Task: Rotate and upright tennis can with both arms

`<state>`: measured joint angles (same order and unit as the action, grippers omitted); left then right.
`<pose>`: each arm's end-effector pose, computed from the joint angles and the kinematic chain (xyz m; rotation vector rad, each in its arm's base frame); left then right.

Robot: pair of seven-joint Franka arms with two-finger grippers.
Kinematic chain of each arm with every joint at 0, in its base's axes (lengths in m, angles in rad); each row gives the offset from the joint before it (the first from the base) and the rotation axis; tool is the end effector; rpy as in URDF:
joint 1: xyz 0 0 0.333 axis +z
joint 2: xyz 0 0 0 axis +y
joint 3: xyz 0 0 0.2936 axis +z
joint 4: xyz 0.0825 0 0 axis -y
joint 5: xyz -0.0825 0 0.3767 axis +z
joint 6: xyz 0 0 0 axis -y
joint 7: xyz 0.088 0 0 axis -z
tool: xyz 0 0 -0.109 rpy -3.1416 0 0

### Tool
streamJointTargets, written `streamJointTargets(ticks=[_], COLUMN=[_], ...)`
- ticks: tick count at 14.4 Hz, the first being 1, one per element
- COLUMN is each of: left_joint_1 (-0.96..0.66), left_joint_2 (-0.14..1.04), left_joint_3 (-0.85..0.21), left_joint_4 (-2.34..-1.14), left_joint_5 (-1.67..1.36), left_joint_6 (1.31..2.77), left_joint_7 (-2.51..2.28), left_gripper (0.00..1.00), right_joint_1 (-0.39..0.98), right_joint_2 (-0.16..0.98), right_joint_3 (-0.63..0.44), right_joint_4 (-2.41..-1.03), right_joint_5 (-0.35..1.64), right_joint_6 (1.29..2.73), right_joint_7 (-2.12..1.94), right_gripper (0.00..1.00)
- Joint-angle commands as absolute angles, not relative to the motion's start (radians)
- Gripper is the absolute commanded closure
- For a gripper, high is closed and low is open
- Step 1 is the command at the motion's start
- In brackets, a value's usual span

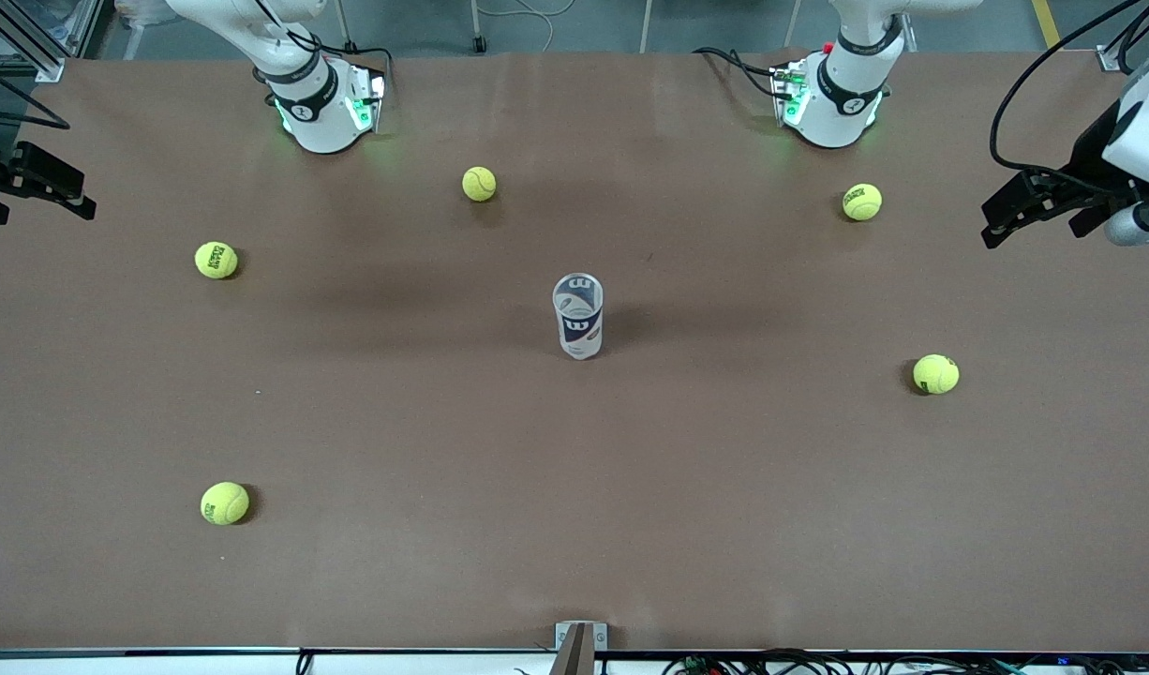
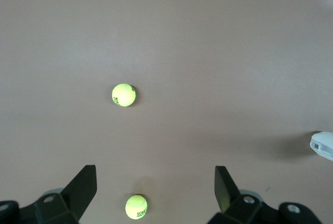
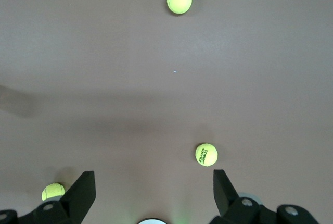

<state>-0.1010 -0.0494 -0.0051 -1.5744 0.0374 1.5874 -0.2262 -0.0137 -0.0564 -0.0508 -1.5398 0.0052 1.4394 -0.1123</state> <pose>0.5325 -0.0527 0.6268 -3.1073 -0.1877 -0.1055 0.5159 -0.0335 0.6330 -3.1281 -0.0759 0.0676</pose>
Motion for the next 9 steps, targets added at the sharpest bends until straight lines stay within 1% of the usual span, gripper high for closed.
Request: streamJointTargets(ticks=[1,3,4,5,9], left_joint_1=[-0.092,-0.071,-0.013,-0.003,-0.037], left_joint_2=[-0.012,-0.011,-0.017,-0.026,-0.043], left_joint_3=[-0.009,-0.009,-0.026,-0.034,-0.018], left_joint_4=[-1.543,-1.555,-1.562,-1.563,-1.565], left_joint_5=[0.034,0.032,0.025,0.022,0.02], left_joint_6=[1.577,1.58,1.58,1.58,1.575], left_joint_7=[-0.204,-0.149,-0.087,-0.046,-0.029], left_gripper=[0.0,0.0,0.0,0.0,0.0], right_joint_1=[-0.011,-0.012,-0.011,-0.009,-0.003], right_joint_2=[-0.091,-0.091,-0.089,-0.089,-0.072], right_joint_3=[-0.057,-0.057,-0.057,-0.057,-0.054], right_joint_4=[-1.572,-1.572,-1.571,-1.571,-1.555], right_joint_5=[0.018,0.018,0.018,0.018,0.003], right_joint_6=[1.453,1.453,1.453,1.451,1.445], right_joint_7=[-0.123,-0.123,-0.123,-0.123,-0.121], right_gripper=[0.0,0.0,0.0,0.0,0.0])
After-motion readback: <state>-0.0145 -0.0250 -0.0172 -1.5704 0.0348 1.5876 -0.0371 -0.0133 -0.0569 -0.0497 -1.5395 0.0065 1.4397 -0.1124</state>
